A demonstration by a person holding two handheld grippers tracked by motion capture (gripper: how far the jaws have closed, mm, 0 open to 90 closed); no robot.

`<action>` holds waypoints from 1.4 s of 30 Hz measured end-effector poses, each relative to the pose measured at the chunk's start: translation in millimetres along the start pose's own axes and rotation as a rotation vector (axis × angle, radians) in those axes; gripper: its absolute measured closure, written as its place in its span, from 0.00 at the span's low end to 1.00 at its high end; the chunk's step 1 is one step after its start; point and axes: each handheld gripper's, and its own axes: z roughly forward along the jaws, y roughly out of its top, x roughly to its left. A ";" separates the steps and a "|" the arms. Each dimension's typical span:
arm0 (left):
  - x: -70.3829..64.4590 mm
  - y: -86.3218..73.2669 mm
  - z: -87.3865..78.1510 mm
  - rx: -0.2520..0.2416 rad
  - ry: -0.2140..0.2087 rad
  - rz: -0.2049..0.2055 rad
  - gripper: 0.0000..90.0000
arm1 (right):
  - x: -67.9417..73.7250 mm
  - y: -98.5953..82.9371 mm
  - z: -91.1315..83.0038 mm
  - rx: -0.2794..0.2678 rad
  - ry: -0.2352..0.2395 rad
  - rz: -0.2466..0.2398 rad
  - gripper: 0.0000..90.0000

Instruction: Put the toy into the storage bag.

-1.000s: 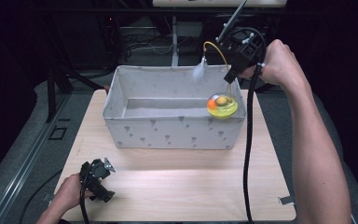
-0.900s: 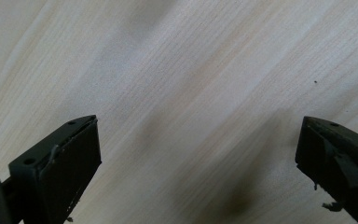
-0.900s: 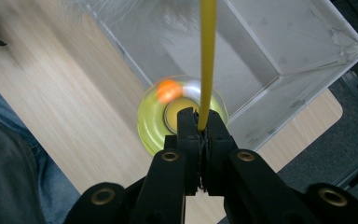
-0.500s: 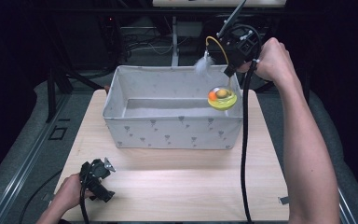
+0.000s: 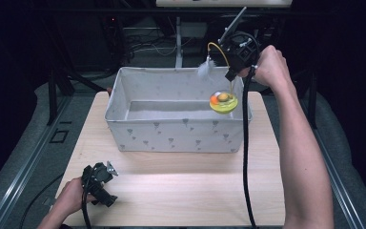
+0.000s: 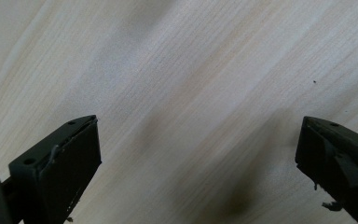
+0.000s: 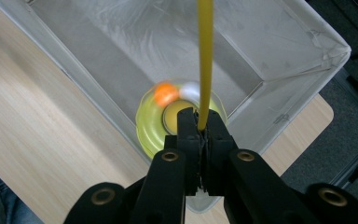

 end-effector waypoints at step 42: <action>0.6 -0.6 -1.4 -0.006 0.002 0.004 0.00 | -10.3 -19.3 50.1 0.034 0.015 0.029 0.98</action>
